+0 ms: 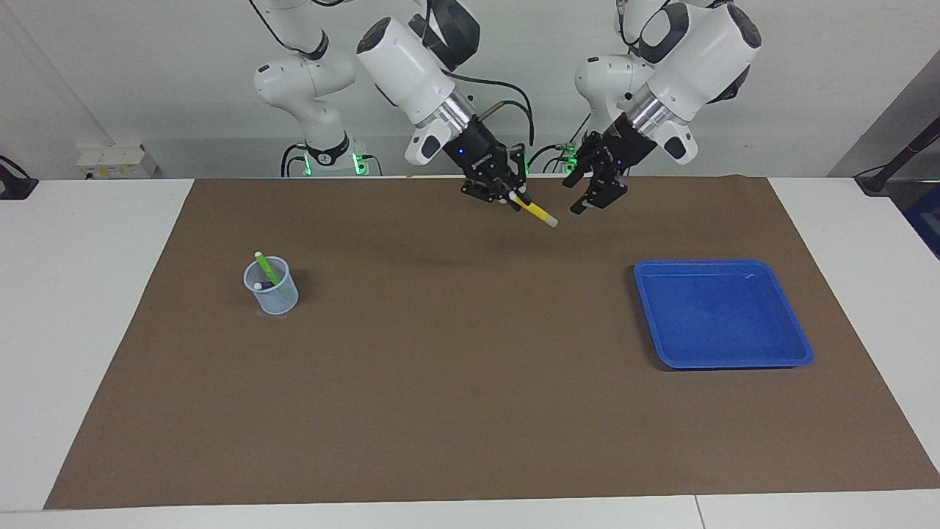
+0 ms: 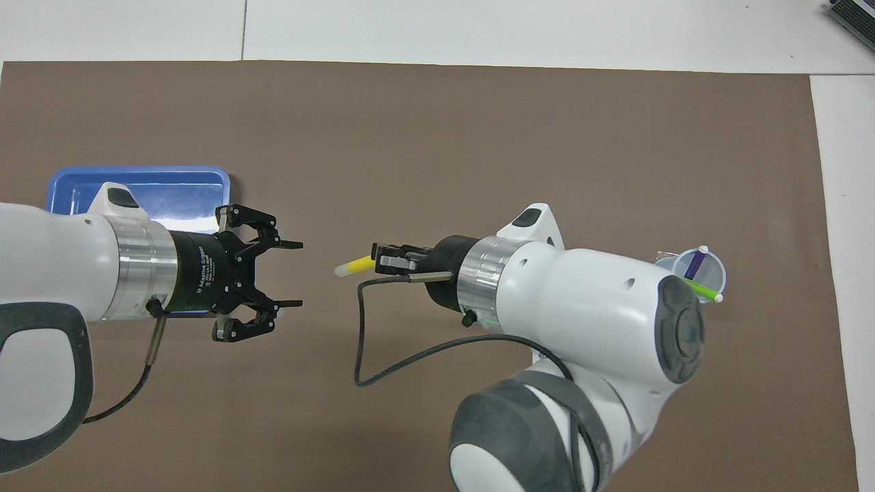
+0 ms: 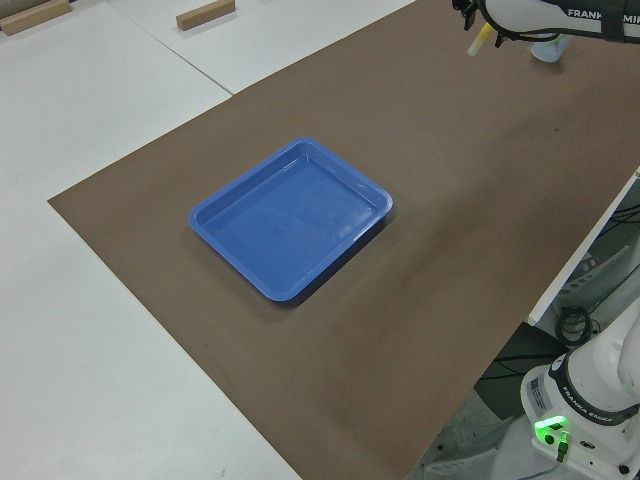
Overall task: Transfer and insert pens with both arms
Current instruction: 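Carry the yellow pen with the right gripper toward the white cup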
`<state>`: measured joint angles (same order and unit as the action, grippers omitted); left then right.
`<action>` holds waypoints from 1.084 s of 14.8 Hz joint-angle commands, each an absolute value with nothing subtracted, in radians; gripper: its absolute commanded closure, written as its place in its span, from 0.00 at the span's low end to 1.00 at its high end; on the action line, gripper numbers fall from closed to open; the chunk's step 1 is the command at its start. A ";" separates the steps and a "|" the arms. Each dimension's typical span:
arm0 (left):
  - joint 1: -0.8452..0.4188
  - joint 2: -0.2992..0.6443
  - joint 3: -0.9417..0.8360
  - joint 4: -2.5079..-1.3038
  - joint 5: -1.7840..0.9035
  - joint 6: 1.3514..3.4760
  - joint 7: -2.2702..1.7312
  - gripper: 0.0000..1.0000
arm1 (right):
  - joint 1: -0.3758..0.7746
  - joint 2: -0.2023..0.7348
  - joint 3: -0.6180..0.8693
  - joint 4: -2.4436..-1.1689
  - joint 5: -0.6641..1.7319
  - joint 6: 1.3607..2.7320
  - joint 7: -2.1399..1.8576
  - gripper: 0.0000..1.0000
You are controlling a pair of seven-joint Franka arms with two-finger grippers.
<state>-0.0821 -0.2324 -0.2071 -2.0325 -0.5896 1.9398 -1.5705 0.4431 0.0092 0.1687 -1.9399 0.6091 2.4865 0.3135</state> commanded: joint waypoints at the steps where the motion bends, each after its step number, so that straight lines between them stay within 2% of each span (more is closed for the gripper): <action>1: -0.020 -0.268 -0.195 -2.057 -0.591 1.861 -1.330 0.28 | 0.365 -0.008 0.175 -1.940 0.479 2.360 0.246 1.00; 3: 0.064 -0.276 -0.192 -2.054 -0.588 1.774 -1.083 0.23 | 0.309 -0.018 0.175 -1.939 0.378 2.249 0.200 1.00; 4: 0.112 -0.282 -0.192 -2.052 -0.583 1.734 -0.981 0.16 | 0.287 -0.032 0.175 -1.939 0.349 2.200 0.189 1.00; 5: 0.147 -0.282 -0.192 -2.048 -0.562 1.698 -0.904 0.00 | 0.264 -0.047 0.173 -1.939 0.318 2.157 0.170 1.00; 11: 0.251 -0.282 -0.181 -2.005 -0.362 1.580 -0.556 0.00 | 0.056 -0.112 0.169 -1.928 0.161 1.930 -0.130 1.00; 16: 0.328 -0.276 -0.181 -1.959 -0.230 1.565 -0.252 0.00 | -0.067 -0.115 0.169 -1.928 0.006 1.887 -0.388 1.00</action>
<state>0.3126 -0.2698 -0.1725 -1.9832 -0.2905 1.5890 -0.3423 -0.0270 -0.1074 0.1551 -1.9252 0.0636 1.8964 -0.2986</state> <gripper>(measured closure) 0.000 0.819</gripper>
